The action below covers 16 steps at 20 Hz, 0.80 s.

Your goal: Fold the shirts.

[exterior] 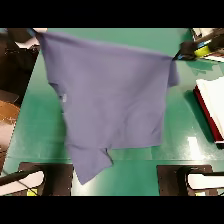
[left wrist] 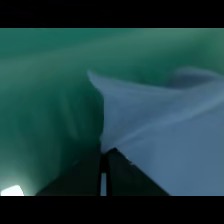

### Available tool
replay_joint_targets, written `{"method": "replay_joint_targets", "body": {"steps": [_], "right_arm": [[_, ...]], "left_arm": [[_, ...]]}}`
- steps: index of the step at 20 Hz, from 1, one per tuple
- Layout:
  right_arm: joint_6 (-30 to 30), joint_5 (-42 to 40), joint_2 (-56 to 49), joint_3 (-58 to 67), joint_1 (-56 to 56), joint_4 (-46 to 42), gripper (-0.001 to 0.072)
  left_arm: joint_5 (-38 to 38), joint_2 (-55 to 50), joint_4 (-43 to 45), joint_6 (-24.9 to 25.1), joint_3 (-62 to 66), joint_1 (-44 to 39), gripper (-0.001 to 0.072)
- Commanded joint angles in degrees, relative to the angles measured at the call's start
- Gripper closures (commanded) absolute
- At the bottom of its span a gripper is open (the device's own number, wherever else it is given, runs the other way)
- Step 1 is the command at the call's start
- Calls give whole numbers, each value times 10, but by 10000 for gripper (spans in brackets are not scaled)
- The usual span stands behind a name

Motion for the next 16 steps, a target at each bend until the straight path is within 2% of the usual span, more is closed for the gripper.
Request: {"method": "replay_joint_targets", "body": {"steps": [1,5,10,13,16], "right_arm": [[-8,-66,-102,-6,0,3,703],[-8,-156,-155,-6,10,7,703],[-9,-206,-159,-6,15,20,703],[-29,-204,-132,-6,15,20,703],[-47,-204,-61,-6,14,15,703]], "left_arm": [[11,-122,10,1,-47,0,677],[50,-197,10,1,-48,0,676],[57,-202,10,1,-47,0,677],[29,-186,10,-17,-41,0,678],[39,-113,11,-19,-26,1,678]]}}
